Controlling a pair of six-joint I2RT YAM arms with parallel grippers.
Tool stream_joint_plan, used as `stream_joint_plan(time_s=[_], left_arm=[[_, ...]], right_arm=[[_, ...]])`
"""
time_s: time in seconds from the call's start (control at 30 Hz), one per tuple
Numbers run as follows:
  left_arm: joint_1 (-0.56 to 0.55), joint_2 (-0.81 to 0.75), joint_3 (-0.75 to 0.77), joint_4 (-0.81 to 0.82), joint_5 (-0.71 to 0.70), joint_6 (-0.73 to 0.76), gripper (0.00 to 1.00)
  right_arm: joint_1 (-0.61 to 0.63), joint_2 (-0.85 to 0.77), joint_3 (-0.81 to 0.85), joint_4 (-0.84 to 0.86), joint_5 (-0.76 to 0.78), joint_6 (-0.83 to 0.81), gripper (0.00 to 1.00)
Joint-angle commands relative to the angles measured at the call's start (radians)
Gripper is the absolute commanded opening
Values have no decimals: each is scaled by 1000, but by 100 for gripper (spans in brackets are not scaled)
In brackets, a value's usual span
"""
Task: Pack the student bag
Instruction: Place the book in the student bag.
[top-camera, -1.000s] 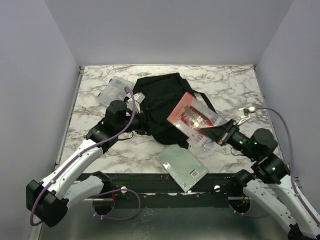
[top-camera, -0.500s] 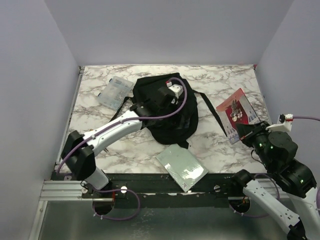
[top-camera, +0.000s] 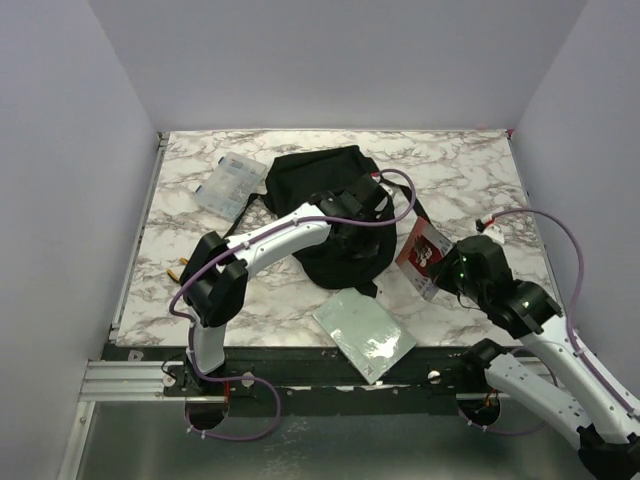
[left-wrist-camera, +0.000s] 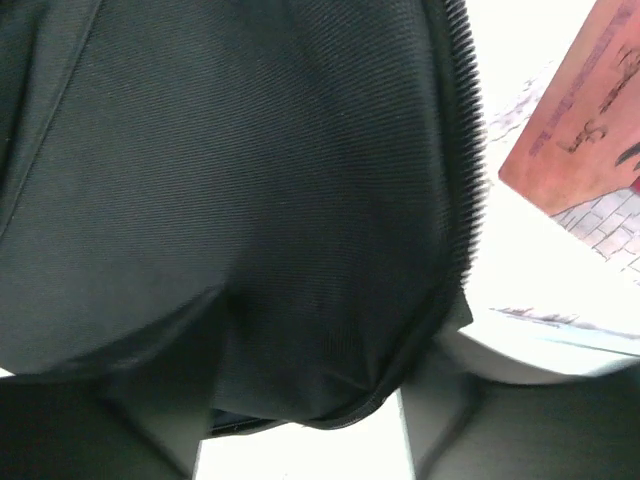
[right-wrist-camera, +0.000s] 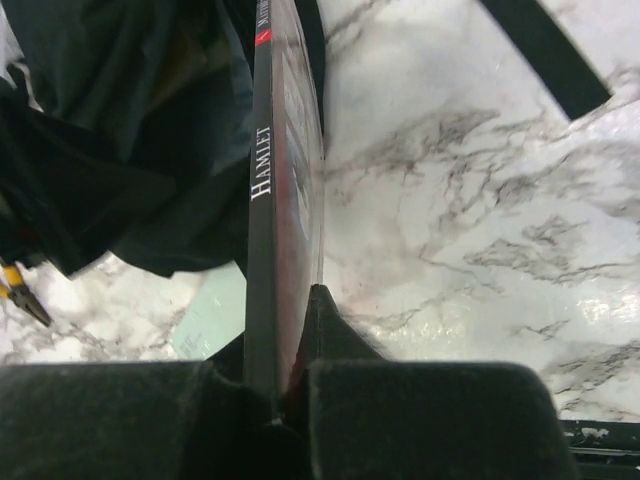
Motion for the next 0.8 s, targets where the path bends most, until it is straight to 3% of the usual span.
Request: stream_joint_plan(time_s=[0.0,0.13,0.37,0.63,0.77], left_arm=[[-1,0,34,-47,-111,60,47],[1,-33,76,-47,-94,74,20],[1,-78,109,-65,-54,124,0],[20,-128,142,-70,-14,148,0],[30,-139,151,-70,70,149,0]], right_arm=[[1,6,-50,126,-122,35,1],[1,-20,-86,151,-186,119,1],[1,-106,-184,321,-297,317,1],[1,-42,-388,675,-392,631,1],[1,53,-470,997,-436,704,0]])
